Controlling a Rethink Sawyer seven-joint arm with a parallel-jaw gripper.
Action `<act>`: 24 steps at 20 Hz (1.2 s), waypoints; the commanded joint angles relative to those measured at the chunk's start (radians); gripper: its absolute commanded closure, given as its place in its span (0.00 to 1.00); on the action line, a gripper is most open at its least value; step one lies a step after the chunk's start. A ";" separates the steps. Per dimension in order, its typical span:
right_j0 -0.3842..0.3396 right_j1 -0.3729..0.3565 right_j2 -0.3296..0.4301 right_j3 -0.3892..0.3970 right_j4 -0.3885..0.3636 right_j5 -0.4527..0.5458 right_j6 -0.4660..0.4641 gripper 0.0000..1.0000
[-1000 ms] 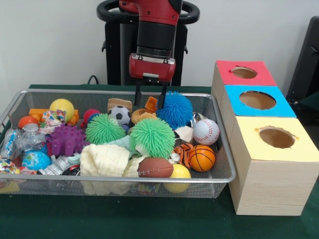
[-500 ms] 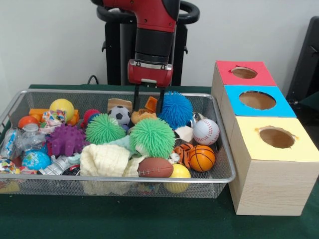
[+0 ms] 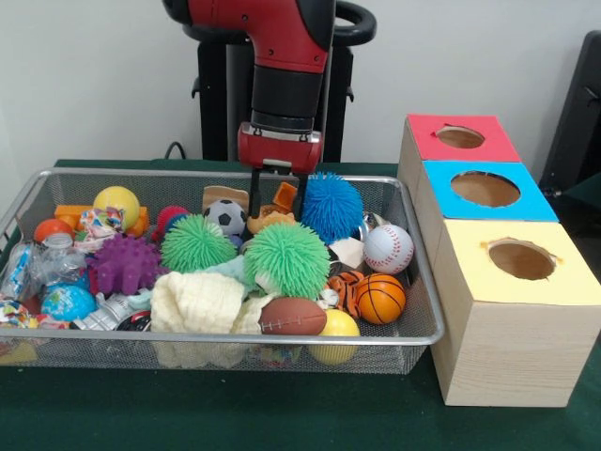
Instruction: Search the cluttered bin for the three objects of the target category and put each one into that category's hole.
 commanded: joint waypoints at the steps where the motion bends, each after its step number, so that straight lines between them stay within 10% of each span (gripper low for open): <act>1: -0.018 0.035 0.079 -0.137 0.018 -0.010 0.118 0.00; 24: -0.102 0.052 0.194 -0.107 -0.063 -0.171 0.150 0.00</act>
